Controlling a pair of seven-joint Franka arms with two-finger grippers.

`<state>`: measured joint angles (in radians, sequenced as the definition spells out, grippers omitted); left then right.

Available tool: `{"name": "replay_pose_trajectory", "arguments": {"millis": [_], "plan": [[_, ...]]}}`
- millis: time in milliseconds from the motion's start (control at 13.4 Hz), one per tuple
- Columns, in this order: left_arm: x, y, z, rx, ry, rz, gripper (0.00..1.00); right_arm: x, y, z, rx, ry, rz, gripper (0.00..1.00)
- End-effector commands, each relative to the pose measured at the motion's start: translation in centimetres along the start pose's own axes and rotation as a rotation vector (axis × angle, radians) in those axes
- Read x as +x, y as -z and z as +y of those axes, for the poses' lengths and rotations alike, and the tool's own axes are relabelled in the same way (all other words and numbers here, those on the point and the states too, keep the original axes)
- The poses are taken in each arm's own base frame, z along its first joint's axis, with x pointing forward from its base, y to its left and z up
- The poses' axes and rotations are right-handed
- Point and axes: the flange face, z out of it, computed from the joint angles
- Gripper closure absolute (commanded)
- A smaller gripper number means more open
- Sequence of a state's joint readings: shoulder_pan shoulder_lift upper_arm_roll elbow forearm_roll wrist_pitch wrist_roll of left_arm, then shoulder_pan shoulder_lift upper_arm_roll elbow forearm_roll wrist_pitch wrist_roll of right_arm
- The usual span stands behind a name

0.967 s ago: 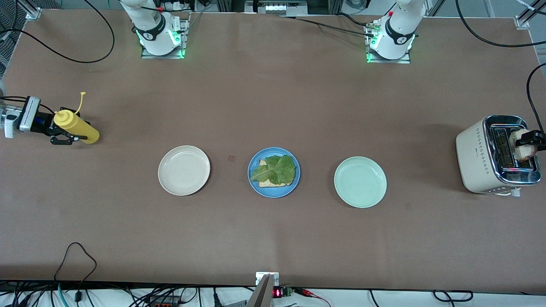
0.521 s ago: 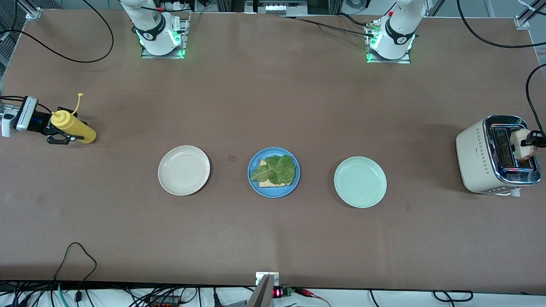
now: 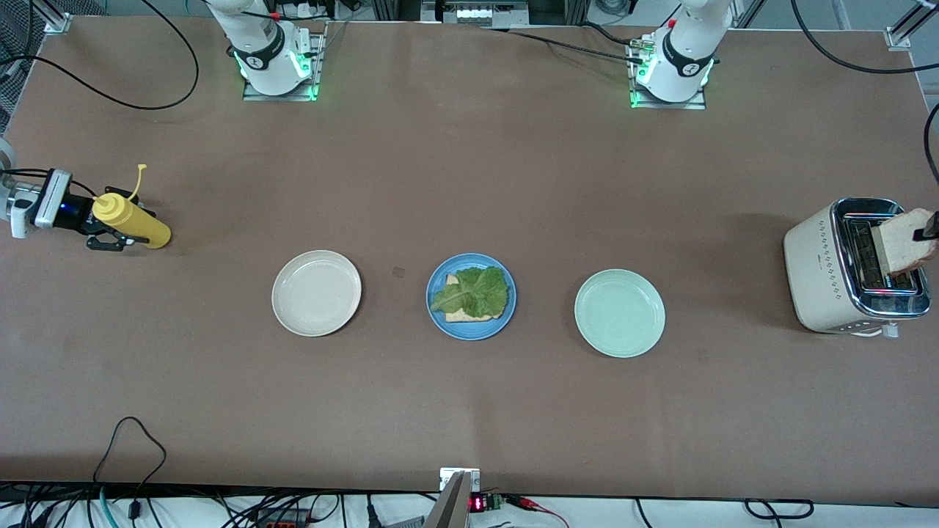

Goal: Make sandwich in blue plate with both arms
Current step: 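Pull the second toast slice out of the toaster with the left gripper, then carry the toast slice over the blue plate with the left gripper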

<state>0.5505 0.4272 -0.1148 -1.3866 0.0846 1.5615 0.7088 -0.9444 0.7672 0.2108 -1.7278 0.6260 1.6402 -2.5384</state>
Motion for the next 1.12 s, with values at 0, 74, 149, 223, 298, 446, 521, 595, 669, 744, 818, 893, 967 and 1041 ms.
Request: {"name": "replay_pose_trajectory", "arguments": {"millis": [0, 74, 149, 223, 298, 446, 521, 595, 669, 744, 818, 893, 967, 1041], "plan": [[1.1, 3.3, 3.8, -0.001, -0.068, -0.026, 0.99, 0.3, 0.5, 0.3, -0.017, 0.003, 0.031, 0.0], [1.5, 4.7, 6.1, 0.008, -0.086, -0.027, 0.99, 0.2, 0.6, 0.3, -0.019, 0.004, 0.032, 0.0], [1.9, 6.1, 8.8, 0.014, -0.08, -0.037, 0.99, 0.2, 0.5, 0.3, -0.019, 0.003, 0.033, 0.0], [2.9, 6.5, 12.2, 0.004, -0.065, -0.077, 0.99, 0.1, 0.5, 0.3, -0.018, 0.002, 0.034, 0.0], [4.3, 6.3, 16.1, -0.012, -0.052, -0.116, 0.99, 0.1, 0.5, 0.3, -0.018, 0.002, 0.034, 0.0], [8.2, 4.9, 24.4, -0.002, -0.068, -0.156, 0.99, -0.1, 0.5, 0.1, -0.021, -0.002, 0.038, 0.0], [9.7, 4.1, 27.6, 0.0, -0.062, -0.165, 0.99, -0.4, 0.9, -0.2, -0.028, -0.003, 0.038, 0.0], [11.5, 2.8, 31.3, -0.024, -0.047, -0.165, 0.99, -0.6, 0.9, -0.4, -0.027, -0.005, 0.04, 0.0], [12.7, 1.9, 34.3, -0.05, -0.02, -0.152, 0.99, -0.8, 1.1, -0.6, -0.03, -0.006, 0.04, 0.0], [13.8, 1.1, 37.5, -0.075, -0.002, -0.136, 0.99, -1.0, 1.5, -0.9, -0.036, -0.01, 0.039, 0.0], [14.9, 0.2, 40.2, -0.095, 0.025, -0.122, 0.99, -1.1, 1.6, -1.1, -0.034, -0.013, 0.04, 0.0], [16.0, -0.8, 43.3, -0.115, 0.046, -0.113, 0.99, -1.4, 2.1, -1.5, -0.042, -0.017, 0.037, 0.0], [16.9, -1.7, 46.0, -0.128, 0.032, -0.092, 0.98, -1.3, 2.2, -1.5, -0.042, -0.016, 0.035, 0.0], [18.1, -3.1, 49.1, -0.132, 0.011, -0.069, 0.98, -1.2, 2.7, -1.6, -0.047, -0.015, 0.03, 0.0]]}}
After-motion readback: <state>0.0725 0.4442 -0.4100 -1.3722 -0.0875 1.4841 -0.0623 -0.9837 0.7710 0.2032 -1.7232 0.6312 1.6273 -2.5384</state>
